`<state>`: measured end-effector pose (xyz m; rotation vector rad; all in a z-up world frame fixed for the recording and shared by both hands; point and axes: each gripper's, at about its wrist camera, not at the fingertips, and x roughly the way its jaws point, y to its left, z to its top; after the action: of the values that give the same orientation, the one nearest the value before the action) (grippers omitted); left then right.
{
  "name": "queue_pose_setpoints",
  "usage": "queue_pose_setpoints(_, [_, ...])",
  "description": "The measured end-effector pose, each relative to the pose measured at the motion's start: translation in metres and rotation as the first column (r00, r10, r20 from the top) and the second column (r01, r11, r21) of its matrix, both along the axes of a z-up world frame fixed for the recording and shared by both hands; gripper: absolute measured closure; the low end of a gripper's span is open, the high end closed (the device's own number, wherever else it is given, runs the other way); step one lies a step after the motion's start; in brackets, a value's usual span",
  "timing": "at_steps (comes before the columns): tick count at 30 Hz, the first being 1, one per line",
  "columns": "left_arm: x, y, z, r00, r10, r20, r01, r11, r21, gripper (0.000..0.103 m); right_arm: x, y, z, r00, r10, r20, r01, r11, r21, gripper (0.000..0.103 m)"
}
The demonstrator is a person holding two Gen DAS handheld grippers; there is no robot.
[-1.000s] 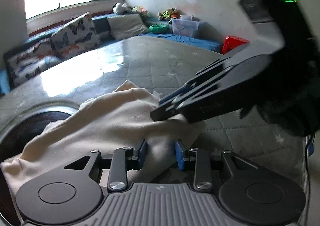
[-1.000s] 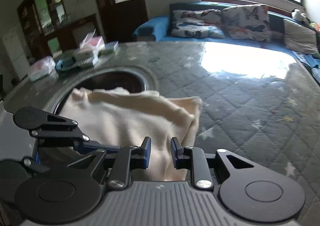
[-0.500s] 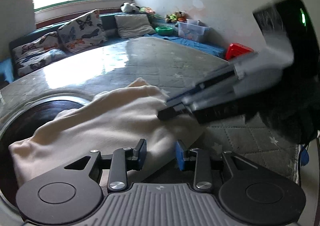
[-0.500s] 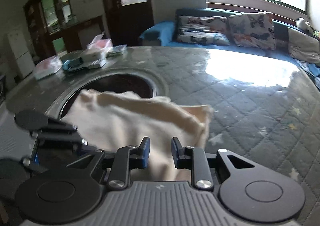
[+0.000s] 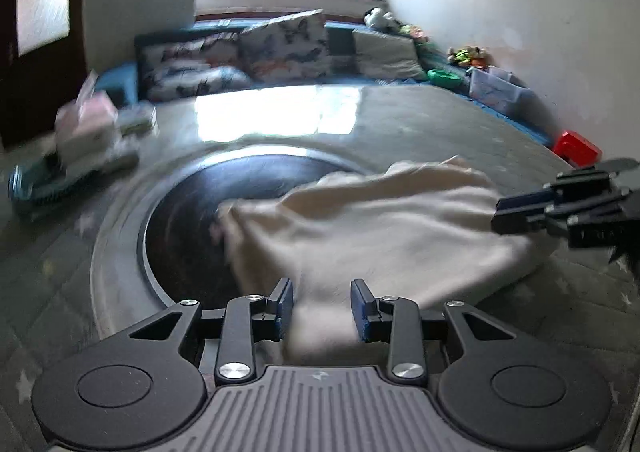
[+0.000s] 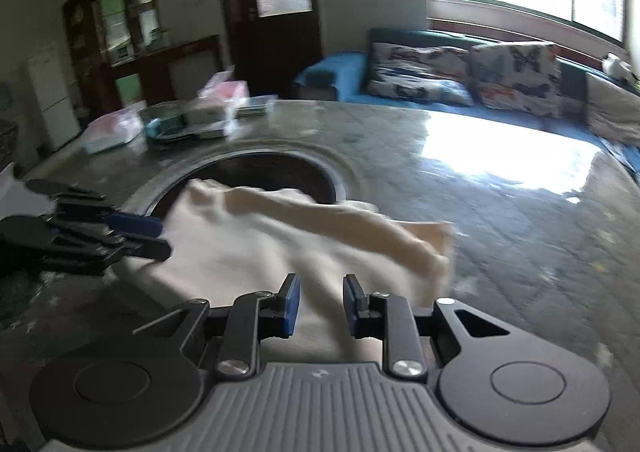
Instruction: Fold clothes
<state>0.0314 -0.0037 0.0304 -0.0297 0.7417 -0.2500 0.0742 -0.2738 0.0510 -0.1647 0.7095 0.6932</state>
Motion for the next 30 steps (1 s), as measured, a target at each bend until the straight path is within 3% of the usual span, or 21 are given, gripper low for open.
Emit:
queue_pose_setpoints(5, [-0.008,0.007,-0.004,1.0,-0.007,-0.018,0.006,0.999,-0.039,0.069,-0.004,0.027,-0.02,0.997,0.06,-0.047,-0.061,0.998,-0.022,0.078])
queue_pose_setpoints(15, [-0.032,0.01,-0.002,0.998,-0.043,-0.047,0.04,0.997,-0.06,0.069,-0.035,0.018,-0.02,0.992,0.113,-0.053,-0.114,0.993,-0.016,0.078])
queue_pose_setpoints(24, [-0.057,0.008,0.005,0.995,-0.072,-0.062,0.07,0.997,-0.037,0.069,-0.074,-0.005,-0.013,0.99,0.116,-0.08,-0.113,0.993,0.035,0.078])
queue_pose_setpoints(30, [-0.058,0.004,0.03,0.996,-0.082,0.022,0.082,0.997,-0.016,0.068,-0.07,-0.025,-0.001,0.999,0.012,-0.052,-0.009,0.998,0.058,0.077])
